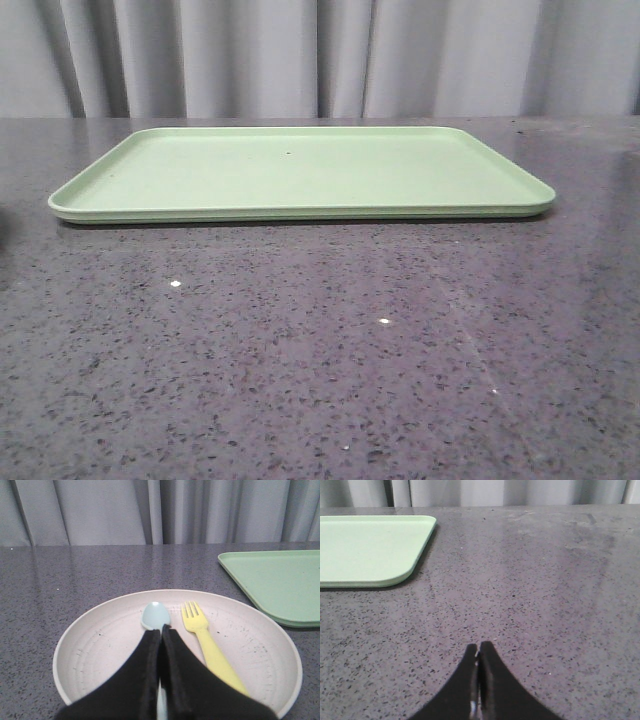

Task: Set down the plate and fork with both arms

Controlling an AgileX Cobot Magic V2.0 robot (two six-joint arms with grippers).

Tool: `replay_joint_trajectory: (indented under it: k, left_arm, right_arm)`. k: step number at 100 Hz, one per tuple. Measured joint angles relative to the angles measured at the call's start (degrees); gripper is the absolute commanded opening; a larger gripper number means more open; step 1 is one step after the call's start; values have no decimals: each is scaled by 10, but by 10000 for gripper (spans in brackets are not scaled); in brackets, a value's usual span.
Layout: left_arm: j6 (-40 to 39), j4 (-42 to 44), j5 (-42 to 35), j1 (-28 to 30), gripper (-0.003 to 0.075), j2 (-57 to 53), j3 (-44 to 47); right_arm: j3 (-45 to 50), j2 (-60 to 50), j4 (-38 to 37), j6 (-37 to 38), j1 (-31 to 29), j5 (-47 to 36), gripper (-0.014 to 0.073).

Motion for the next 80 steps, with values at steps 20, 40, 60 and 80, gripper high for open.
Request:
replay_joint_trajectory:
  k: [20,40,60,80]
  left_arm:
    - [-1,0,0,0,-20,0,0]
    - [-1,0,0,0,-20,0,0]
    - [-1,0,-2,0,-20,0,0]
    - [-1,0,-16,0,-20,0,0]
  right_arm:
    - [0,0,0,0,0,0,-68]
    - [0,0,0,0,0,0,-68]
    - [0,0,-36,0,0,0,-68]
    - [0,0,-69,0,0,-9,-68]
